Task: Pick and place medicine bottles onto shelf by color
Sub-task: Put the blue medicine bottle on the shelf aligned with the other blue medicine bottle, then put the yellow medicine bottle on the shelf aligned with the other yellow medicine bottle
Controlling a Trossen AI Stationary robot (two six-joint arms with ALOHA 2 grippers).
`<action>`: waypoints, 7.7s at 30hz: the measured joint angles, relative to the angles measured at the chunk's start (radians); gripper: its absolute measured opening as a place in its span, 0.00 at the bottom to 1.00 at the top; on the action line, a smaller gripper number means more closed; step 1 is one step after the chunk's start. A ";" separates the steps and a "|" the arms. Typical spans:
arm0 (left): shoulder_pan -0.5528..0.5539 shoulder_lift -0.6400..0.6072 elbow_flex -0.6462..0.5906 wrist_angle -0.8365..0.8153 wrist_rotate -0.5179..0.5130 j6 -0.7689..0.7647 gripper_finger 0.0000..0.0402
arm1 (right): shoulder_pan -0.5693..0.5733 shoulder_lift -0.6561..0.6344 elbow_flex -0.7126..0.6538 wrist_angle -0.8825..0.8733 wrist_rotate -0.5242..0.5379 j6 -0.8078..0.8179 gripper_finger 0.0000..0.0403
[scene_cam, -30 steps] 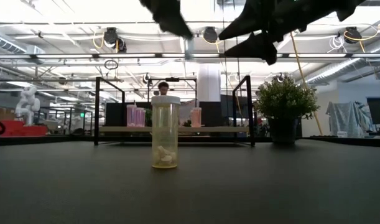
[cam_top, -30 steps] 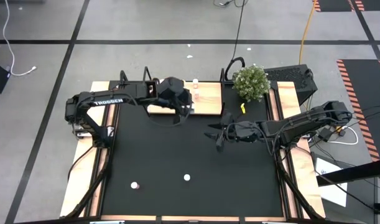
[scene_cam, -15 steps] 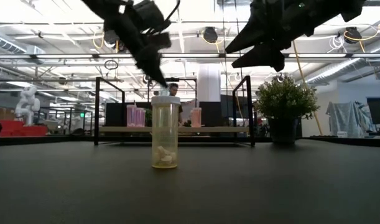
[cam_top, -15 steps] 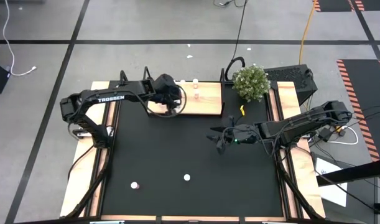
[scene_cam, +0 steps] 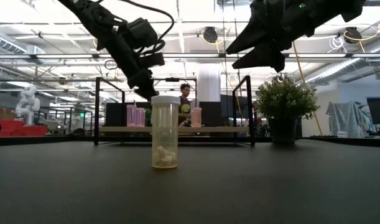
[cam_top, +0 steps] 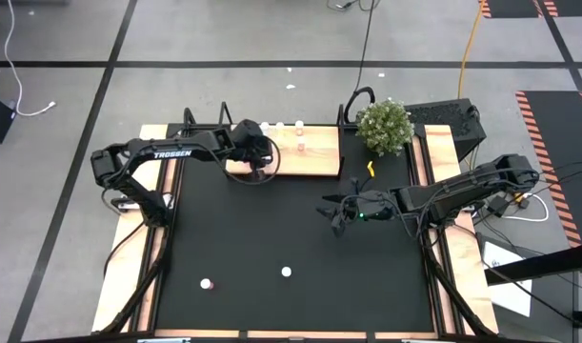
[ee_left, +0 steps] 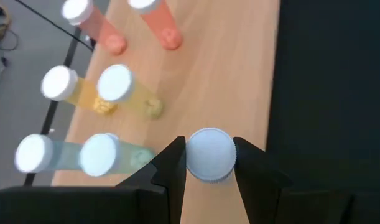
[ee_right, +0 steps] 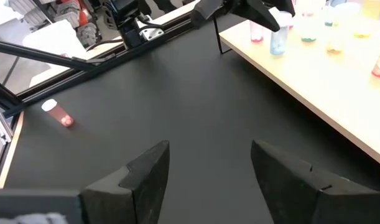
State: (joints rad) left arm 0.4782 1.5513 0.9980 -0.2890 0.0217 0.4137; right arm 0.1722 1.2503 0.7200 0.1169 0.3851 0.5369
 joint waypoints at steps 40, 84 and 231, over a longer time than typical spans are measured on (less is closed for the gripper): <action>0.035 0.000 -0.016 0.039 -0.020 -0.076 0.30 | -0.001 0.000 0.000 -0.002 0.004 -0.025 0.54; -0.167 -0.162 0.297 -0.318 -0.125 -0.298 0.56 | -0.008 -0.054 -0.001 0.111 -0.193 -0.034 0.54; -0.330 0.096 0.318 -0.213 -0.123 -0.140 0.30 | -0.054 0.265 0.102 -0.135 -0.013 0.120 0.52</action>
State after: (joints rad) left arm 0.1477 1.6474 1.3163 -0.5017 -0.1013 0.2734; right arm 0.1187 1.5154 0.8219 -0.0181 0.3724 0.6567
